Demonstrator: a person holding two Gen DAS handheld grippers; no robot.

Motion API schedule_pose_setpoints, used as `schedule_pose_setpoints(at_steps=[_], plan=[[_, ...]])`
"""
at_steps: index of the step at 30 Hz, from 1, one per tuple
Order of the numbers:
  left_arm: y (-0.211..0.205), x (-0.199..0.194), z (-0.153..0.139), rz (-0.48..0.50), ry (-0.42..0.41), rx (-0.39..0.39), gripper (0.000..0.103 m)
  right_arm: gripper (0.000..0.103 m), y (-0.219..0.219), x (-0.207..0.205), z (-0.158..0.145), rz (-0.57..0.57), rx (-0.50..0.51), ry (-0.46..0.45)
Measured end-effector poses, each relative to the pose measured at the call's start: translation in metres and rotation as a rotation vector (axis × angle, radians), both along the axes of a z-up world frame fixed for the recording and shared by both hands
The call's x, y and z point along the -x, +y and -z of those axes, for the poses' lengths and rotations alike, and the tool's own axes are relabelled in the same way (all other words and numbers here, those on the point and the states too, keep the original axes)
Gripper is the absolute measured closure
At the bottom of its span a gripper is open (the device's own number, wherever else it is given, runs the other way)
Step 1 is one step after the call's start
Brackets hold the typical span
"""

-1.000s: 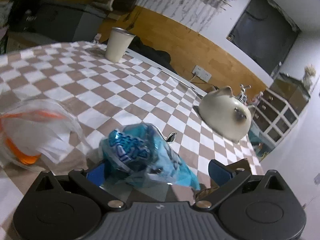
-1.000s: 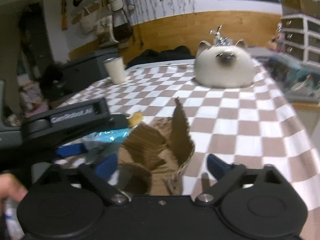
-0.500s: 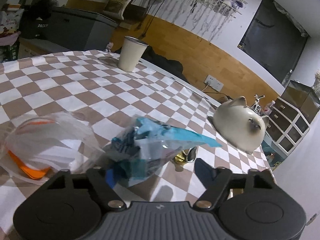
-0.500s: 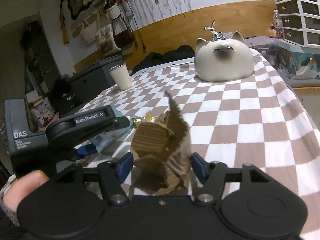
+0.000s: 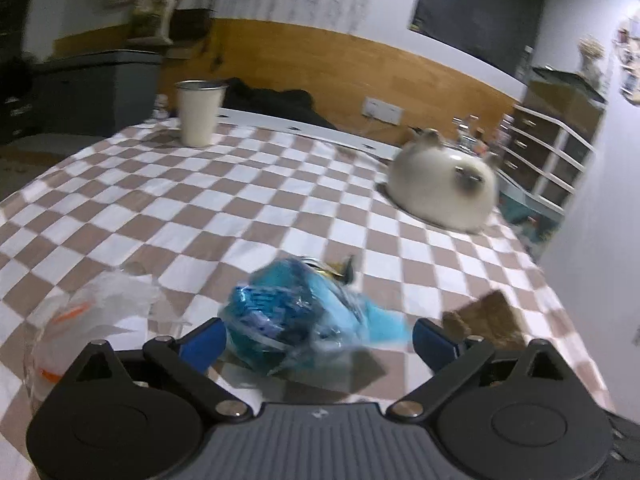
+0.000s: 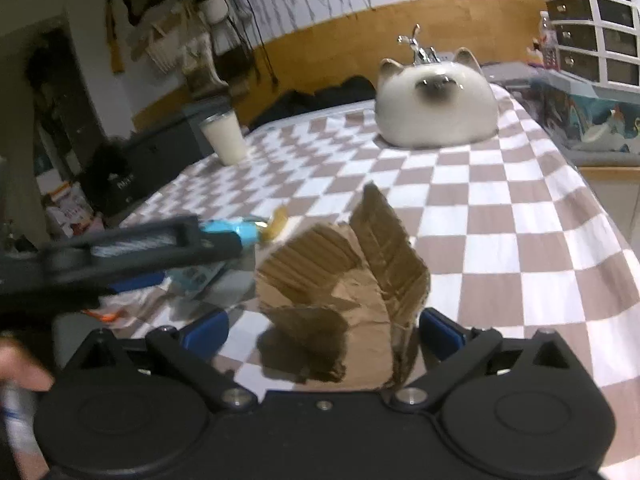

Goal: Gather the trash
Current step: 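Grasp the blue snack bag with the left tool while the right tool grasps the torn cardboard, then lift the blue bag and cardboard and carry both toward the wastebasket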

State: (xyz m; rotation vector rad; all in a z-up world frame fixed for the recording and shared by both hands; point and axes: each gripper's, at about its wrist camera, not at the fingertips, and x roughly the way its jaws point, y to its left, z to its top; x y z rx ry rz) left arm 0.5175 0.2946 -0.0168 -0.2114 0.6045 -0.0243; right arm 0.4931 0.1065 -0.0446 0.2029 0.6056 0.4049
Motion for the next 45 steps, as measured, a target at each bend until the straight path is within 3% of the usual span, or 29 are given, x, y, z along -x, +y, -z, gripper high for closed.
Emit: schedule_pose_setpoints(at_steps=[2, 4, 7, 12, 23, 28, 31, 45], plan=[[0.002, 0.005, -0.008, 0.024, -0.009, -0.001, 0.0, 0.001, 0.001, -0.001, 0.0, -0.001, 0.014, -0.004], [0.006, 0.01, -0.014, -0.018, -0.042, 0.01, 0.0, 0.005, 0.002, -0.001, 0.0, 0.002, 0.02, -0.002], [0.013, 0.01, -0.018, -0.077, -0.085, 0.041, 0.0, 0.03, 0.002, 0.001, 0.0, 0.01, 0.028, -0.009], [0.017, -0.006, -0.01, -0.131, -0.091, 0.1, 0.0, 0.042, 0.0, 0.003, -0.001, 0.018, 0.033, -0.013], [0.005, -0.032, 0.023, -0.116, -0.028, -0.02, 0.001, 0.048, -0.006, 0.002, -0.001, 0.025, 0.01, -0.009], [0.006, -0.028, 0.026, -0.087, -0.023, 0.004, 0.019, 0.048, -0.006, 0.003, -0.001, 0.024, 0.008, -0.008], [0.004, -0.022, 0.026, -0.073, -0.024, 0.002, 0.025, 0.048, -0.006, 0.003, -0.001, 0.024, 0.007, -0.008], [0.005, 0.033, 0.022, -0.121, -0.019, 0.018, 0.042, 0.052, -0.014, 0.017, -0.002, 0.015, 0.004, -0.023]])
